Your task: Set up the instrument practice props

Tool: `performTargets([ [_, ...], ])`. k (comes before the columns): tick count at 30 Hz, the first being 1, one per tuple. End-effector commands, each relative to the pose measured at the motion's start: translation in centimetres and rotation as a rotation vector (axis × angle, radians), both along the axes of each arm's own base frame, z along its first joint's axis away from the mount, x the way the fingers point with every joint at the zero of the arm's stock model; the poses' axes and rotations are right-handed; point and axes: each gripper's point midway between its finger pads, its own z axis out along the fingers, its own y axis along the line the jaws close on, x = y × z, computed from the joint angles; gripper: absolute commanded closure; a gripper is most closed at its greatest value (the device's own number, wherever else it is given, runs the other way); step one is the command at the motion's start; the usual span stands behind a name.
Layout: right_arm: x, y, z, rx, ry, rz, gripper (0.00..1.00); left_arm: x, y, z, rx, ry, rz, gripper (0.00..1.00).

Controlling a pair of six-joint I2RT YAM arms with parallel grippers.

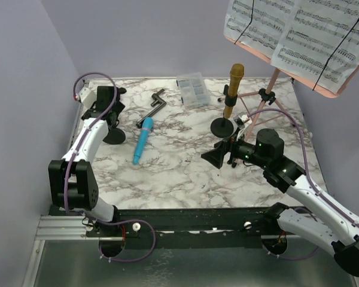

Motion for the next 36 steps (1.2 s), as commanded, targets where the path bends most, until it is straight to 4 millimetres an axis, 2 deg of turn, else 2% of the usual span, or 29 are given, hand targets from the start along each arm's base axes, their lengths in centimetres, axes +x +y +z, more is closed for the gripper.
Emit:
performTargets([
  [1, 0.0, -1.2, 0.1, -0.013, 0.000, -0.063, 0.00, -4.7, 2.7, -7.0, -0.249, 0.229, 0.267, 0.01],
  [4, -0.2, -1.5, 0.5, -0.017, 0.007, -0.067, 0.00, -5.8, 3.8, -9.5, -0.370, 0.310, 0.372, 0.01],
  [7, -0.5, -1.5, 0.7, -0.010, 0.007, -0.061, 0.00, -5.4, 3.4, -11.9, -0.476, 0.373, 0.390, 0.06],
  [9, -0.4, -1.6, 0.8, -0.009, 0.004, -0.069, 0.00, -5.2, 3.0, -12.9, -0.511, 0.404, 0.384, 0.11],
  [12, -0.4, -1.7, 0.7, -0.011, 0.021, -0.078, 0.00, -5.0, 2.8, -13.5, -0.521, 0.404, 0.381, 0.14],
  [16, -0.3, -1.6, 0.1, -0.010, 0.026, -0.078, 0.00, -5.1, 3.2, -13.4, -0.540, 0.384, 0.382, 0.14],
  [17, -0.2, -1.6, 0.0, -0.014, 0.029, -0.082, 0.00, -5.0, 3.2, -13.2, -0.544, 0.377, 0.375, 0.12],
  [19, -0.1, -1.4, -0.2, -0.021, 0.042, -0.078, 0.00, -4.6, 3.1, -12.2, -0.551, 0.353, 0.356, 0.02],
  [20, -0.1, -1.2, -0.4, -0.020, 0.045, -0.070, 0.00, -4.5, 2.9, -11.6, -0.560, 0.339, 0.344, 0.01],
  [26, 0.5, -0.5, -1.2, -0.033, 0.071, -0.053, 0.00, -4.5, 2.1, -8.7, -0.598, 0.267, 0.307, 0.01],
  [30, 0.5, 0.0, -1.8, -0.027, 0.076, -0.033, 0.00, -4.9, 1.6, -9.3, -0.609, 0.282, 0.287, 0.01],
  [33, 0.6, 0.1, -1.8, -0.032, 0.089, -0.033, 0.00, -4.9, 0.4, -10.1, -0.645, 0.301, 0.231, 0.01],
  [36, 0.5, 0.2, -1.9, -0.022, 0.089, -0.024, 0.00, -5.0, 0.0, -11.0, -0.650, 0.303, 0.217, 0.11],
])
